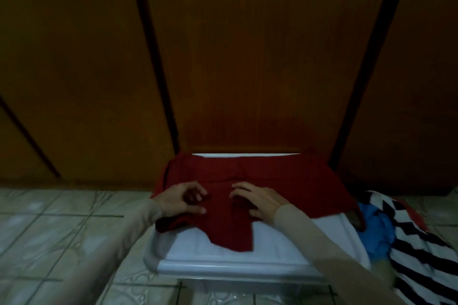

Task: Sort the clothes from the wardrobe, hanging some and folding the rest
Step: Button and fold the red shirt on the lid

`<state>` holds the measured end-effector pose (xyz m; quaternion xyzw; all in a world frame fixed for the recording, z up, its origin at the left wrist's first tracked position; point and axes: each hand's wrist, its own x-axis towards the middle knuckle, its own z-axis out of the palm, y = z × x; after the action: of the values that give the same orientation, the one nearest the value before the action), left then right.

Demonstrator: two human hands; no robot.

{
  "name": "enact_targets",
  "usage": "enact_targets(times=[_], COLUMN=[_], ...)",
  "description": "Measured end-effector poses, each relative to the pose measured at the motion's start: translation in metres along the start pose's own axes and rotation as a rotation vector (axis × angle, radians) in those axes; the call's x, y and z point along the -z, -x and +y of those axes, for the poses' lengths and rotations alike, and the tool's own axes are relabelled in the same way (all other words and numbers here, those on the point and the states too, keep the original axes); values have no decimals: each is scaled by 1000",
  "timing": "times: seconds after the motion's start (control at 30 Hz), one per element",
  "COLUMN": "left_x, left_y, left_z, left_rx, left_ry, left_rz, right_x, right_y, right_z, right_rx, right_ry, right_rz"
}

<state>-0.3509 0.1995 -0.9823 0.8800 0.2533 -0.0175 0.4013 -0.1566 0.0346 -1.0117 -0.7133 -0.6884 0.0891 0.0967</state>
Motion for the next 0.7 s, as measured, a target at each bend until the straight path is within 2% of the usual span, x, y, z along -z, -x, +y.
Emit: enact_targets(times=[0.07,0.13,0.23,0.3,0.4,0.43,0.47,0.53,0.6,0.7], left_x=[8,10,10,10,15,17,19,19,13,5], left_y=[21,30,30,24,12,6,-2,-11,-20,-26], left_z=[-8,-15,-17,-21,-24,-28,-31,-31,-31,-33], left_rx=[85,127,120,136,249,296,321,318,316,348], left_ry=[-80,-268,-448,-267,227,334,346,142,-139,-450], left_rz=[-137,-263,-275,-179,57,142,208,312,408,476], right_x=[-2,-4,-2,4,20,22,24,28,30,21], right_y=[-9,-17,-30,-38,-52,-60,-67,-81,-91,-93], right_z=[-5,-6,-8,-12,-21,-22,-24,-24,-24,-25], right_rx=[28,67,33,-103,-316,-392,-473,-598,-637,-649], right_ry=[2,-24,-105,-276,-571,-628,-682,-852,-986,-798], right_rz=[1,-30,-17,92,259,300,339,410,445,284])
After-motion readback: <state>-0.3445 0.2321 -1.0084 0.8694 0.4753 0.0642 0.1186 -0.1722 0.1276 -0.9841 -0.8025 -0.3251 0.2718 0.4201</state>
